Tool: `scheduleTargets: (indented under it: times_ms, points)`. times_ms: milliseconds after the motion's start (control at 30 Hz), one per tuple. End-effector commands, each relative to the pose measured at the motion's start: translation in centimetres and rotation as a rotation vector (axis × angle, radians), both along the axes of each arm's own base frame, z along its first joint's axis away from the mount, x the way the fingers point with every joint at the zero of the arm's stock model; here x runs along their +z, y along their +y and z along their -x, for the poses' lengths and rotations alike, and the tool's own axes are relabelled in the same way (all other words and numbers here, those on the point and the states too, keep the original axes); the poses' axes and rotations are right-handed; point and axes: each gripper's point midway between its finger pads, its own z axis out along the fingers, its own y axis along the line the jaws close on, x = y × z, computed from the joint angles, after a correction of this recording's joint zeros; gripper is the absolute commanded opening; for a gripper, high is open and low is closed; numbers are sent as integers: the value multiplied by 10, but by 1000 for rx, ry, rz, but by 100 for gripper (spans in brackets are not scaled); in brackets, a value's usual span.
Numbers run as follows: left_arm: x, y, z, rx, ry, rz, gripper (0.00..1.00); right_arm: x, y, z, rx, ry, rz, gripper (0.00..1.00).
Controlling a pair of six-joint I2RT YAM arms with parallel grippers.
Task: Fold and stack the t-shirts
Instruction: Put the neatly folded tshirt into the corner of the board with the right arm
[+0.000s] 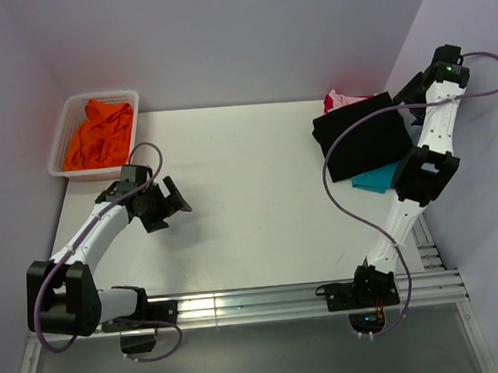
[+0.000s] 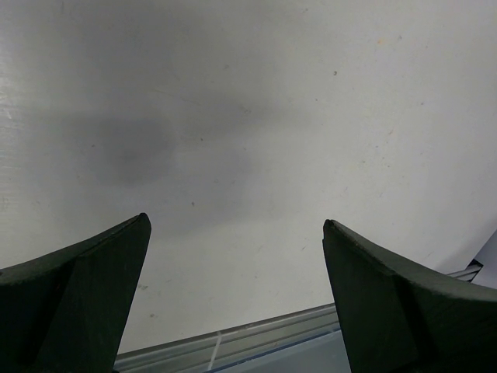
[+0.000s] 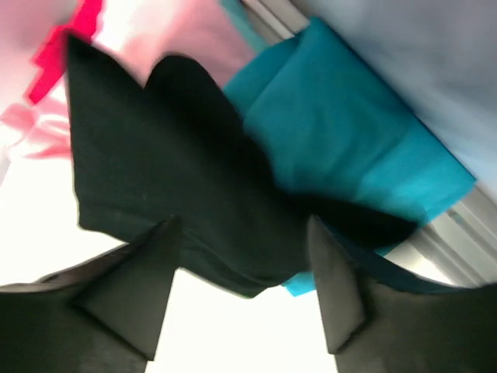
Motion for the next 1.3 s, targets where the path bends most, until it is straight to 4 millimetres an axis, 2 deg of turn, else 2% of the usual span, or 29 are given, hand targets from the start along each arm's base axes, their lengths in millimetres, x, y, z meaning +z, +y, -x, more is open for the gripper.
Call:
scheduleTargets:
  times_ms: [0,133,167,233,267,333,367,433,467,500,533,567,600,633,667,700,733,800,833,867,1000,1033,1067,1100,1133,1167,1200,1233,1267]
  points:
    - [1,3,-3,6,-1,-28,99,-18,-31,5,-85,31,8,78]
    - [6,10,-6,25,-5,-63,99,-21,-39,13,-111,51,10,80]
    - [18,14,-15,44,-36,-86,99,-16,-39,15,-114,41,8,80]
    - [35,17,-19,56,-51,-105,100,-5,-33,22,-113,31,9,81]
    - [62,20,-32,82,-118,-111,99,1,-28,24,-107,27,10,81]
    - [89,24,-39,116,-161,-117,99,10,-14,32,-96,27,8,81]
    - [121,25,-49,139,-236,-112,99,36,0,36,-68,-28,10,81]
    - [148,32,-57,197,-292,-127,100,52,26,43,-35,-48,16,81]
    - [172,35,-61,229,-336,-120,99,80,41,52,-18,-107,34,81]
    - [181,45,-64,276,-360,-154,100,87,54,58,1,-117,41,81]
    - [197,49,-70,304,-403,-160,99,96,85,69,50,-136,41,81]
    - [203,52,-73,317,-420,-168,99,97,101,74,80,-145,41,81]
    - [208,57,-77,340,-433,-188,100,94,121,80,119,-155,21,81]
    - [205,57,-84,341,-420,-194,100,84,153,92,181,-182,-1,81]
    - [218,57,-89,342,-439,-192,100,77,170,99,214,-200,-29,81]
    - [220,59,-94,348,-437,-196,99,68,186,106,248,-210,-60,80]
    - [221,59,-98,348,-431,-201,99,50,213,123,313,-205,-118,80]
    - [224,61,-114,346,-421,-225,99,32,232,144,357,-178,-137,79]
    - [216,64,-125,352,-397,-254,100,18,248,162,408,-157,-143,79]
    - [226,67,-132,357,-420,-261,99,11,260,173,449,-146,-145,79]
    - [234,85,-165,377,-445,-286,100,-15,281,211,562,-103,-146,79]
    - [224,90,-179,382,-426,-296,99,-24,280,223,583,-68,-136,79]
    - [233,95,-188,399,-448,-294,100,-28,278,227,586,-53,-126,79]
    - [231,109,-197,431,-439,-304,99,-35,276,232,590,-36,-119,79]
    - [212,115,-212,440,-394,-313,99,-34,275,234,604,-44,-107,79]
    - [222,117,-223,454,-419,-291,99,-35,277,236,618,-51,-110,79]
    - [219,135,-231,488,-410,-287,99,-38,278,236,629,-55,-112,79]
    - [200,140,-245,493,-371,-282,99,-37,279,237,640,-62,-115,79]
    - [211,145,-255,512,-402,-257,99,-35,283,237,658,-67,-129,79]
